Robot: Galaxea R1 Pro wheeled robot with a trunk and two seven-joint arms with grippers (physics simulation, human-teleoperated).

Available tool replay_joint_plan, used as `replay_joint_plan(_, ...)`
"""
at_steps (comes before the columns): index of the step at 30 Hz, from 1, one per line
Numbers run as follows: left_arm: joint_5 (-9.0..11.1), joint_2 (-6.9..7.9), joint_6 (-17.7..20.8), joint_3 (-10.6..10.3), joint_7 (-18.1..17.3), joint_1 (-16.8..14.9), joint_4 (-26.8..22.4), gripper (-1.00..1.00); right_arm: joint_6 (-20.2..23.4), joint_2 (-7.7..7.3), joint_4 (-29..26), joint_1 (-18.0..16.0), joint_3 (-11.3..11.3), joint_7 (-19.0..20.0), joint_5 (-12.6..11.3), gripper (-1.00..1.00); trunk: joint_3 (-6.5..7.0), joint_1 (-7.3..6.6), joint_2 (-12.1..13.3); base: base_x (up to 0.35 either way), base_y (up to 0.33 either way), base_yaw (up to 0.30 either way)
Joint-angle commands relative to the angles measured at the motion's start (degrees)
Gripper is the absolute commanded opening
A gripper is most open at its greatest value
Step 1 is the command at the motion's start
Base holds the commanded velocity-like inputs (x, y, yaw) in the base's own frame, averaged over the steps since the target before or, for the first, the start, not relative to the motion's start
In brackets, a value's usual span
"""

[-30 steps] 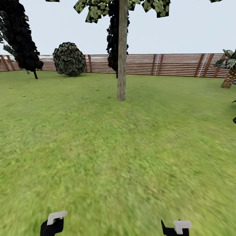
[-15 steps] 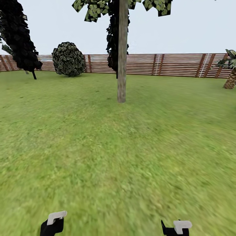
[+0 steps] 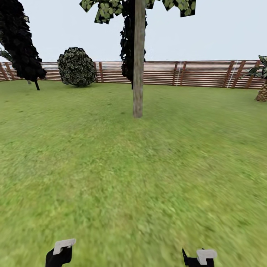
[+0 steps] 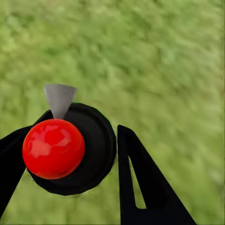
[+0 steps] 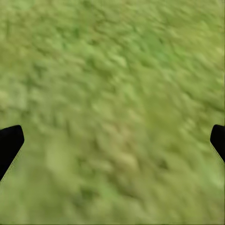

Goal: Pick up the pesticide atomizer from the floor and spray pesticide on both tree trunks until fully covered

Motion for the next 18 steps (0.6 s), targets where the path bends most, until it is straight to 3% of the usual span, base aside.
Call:
replay_joint_plan(1, 0.08, -0.02, -0.19, 0.24, -0.24, -0.04, 0.04, -1.0, -0.17, -0.01, 0.04, -0.03, 0.0, -0.02, 0.03, 1.0, -0.05, 0.02, -0.02, 0.338, 0.0, 0.0)
replay_joint_plan(18, 0.08, -0.01, -0.19, 0.24, -0.24, -0.04, 0.03, -1.0, -0.17, -0.01, 0.04, -0.03, 0.0, -0.02, 0.03, 1.0, -0.05, 0.02, -0.02, 0.338, 0.0, 0.0)
